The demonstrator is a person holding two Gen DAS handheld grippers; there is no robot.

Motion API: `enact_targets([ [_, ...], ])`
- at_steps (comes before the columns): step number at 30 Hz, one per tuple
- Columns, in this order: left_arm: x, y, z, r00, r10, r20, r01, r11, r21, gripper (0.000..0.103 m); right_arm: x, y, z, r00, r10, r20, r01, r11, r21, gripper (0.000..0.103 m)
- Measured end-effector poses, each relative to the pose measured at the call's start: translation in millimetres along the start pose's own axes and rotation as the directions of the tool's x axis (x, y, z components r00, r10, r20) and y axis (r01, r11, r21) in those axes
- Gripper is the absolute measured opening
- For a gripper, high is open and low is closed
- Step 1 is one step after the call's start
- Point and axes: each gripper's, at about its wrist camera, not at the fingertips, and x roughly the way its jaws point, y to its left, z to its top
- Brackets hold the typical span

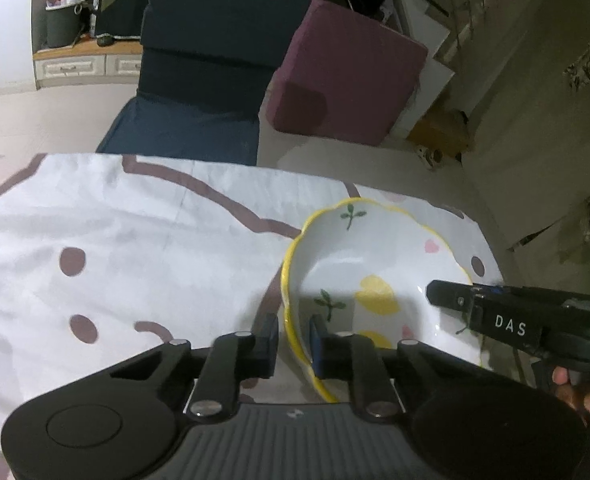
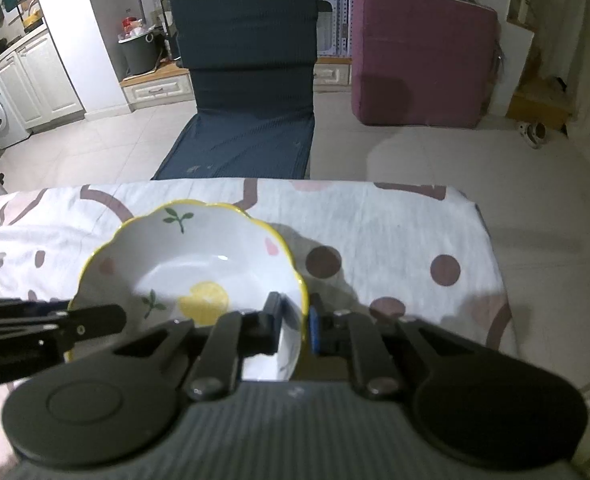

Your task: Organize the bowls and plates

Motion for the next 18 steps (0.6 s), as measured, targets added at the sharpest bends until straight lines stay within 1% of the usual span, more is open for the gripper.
enact_targets([
  [7, 3, 4, 8, 0.999, -0.022, -0.030, 0.023, 1.000, 0.006, 0.013, -3, 0, -6, 1.000, 0.002, 0.013, -0.003, 1.000, 0.015, 0.016],
  [10, 4, 7, 9, 0.999, -0.036, -0.031, 0.036, 0.999, 0.007, 0.012, -7, -1, -10, 1.000, 0.006, 0.015, -0.006, 1.000, 0.021, 0.015],
  [15, -1, 12, 4, 0.999, -0.031, -0.036, 0.031, 1.000, -0.001, 0.010, -15, -2, -20, 0.999, 0.028, 0.023, -0.029, 0.999, 0.043, 0.012],
  [18, -10, 14, 0, 0.998, -0.040, -0.038, 0.040, 0.999, -0.005, 0.010, -22, 2, -27, 0.999, 0.031, 0.027, -0.032, 0.999, 0.044, 0.011],
])
